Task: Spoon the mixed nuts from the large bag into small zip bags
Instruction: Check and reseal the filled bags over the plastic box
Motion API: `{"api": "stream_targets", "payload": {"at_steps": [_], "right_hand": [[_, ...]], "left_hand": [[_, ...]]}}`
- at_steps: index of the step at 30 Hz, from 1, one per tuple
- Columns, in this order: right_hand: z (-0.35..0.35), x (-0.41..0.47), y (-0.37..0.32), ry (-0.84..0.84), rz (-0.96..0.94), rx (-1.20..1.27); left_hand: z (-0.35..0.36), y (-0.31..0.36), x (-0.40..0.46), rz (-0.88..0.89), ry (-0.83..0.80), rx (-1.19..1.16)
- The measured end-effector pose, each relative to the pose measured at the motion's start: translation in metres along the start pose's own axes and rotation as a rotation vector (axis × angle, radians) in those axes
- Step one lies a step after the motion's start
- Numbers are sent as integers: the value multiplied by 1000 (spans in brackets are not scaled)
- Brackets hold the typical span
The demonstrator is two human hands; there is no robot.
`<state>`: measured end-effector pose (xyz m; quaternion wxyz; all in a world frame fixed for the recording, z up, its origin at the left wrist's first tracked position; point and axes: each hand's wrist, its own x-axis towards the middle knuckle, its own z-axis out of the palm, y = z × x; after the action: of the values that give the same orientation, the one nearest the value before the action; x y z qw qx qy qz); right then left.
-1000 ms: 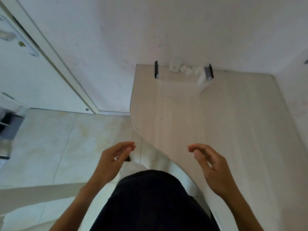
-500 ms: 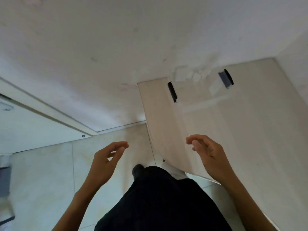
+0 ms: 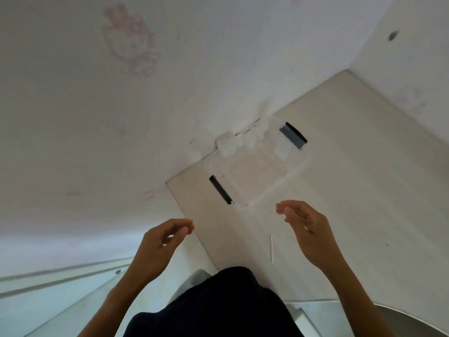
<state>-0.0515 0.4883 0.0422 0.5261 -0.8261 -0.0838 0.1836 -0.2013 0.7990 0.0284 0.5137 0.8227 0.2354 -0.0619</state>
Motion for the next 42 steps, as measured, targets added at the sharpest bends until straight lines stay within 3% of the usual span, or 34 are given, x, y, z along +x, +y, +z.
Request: {"api": "stream_targets", "payload": {"at_steps": [3, 7, 10, 13, 17, 22, 28, 35, 42], "right_hand": [[-15, 36, -9, 28, -31, -80], [-33, 101, -27, 93, -55, -170], [-40, 160, -34, 175, -55, -300], [-38, 209, -37, 151, 71, -499], [-22, 240, -28, 87, 288, -512], [-19, 216, -25, 227, 317, -460], [-61, 97, -23, 609, 374, -296], [-63, -98, -11, 1084, 473, 44], [-33, -234, 29, 1364, 575, 322]], "left_hand": [[2, 18, 46, -57, -66, -75], [7, 32, 91, -374, -192, -155], [14, 34, 119, -607, -326, -372], [24, 35, 137, -708, -404, -480], [34, 39, 148, -595, -447, -535], [29, 40, 153, -517, -451, -500], [38, 64, 161, -353, -495, -409], [91, 113, 141, -7, -692, -249], [192, 153, 91, 160, -808, -127]]}}
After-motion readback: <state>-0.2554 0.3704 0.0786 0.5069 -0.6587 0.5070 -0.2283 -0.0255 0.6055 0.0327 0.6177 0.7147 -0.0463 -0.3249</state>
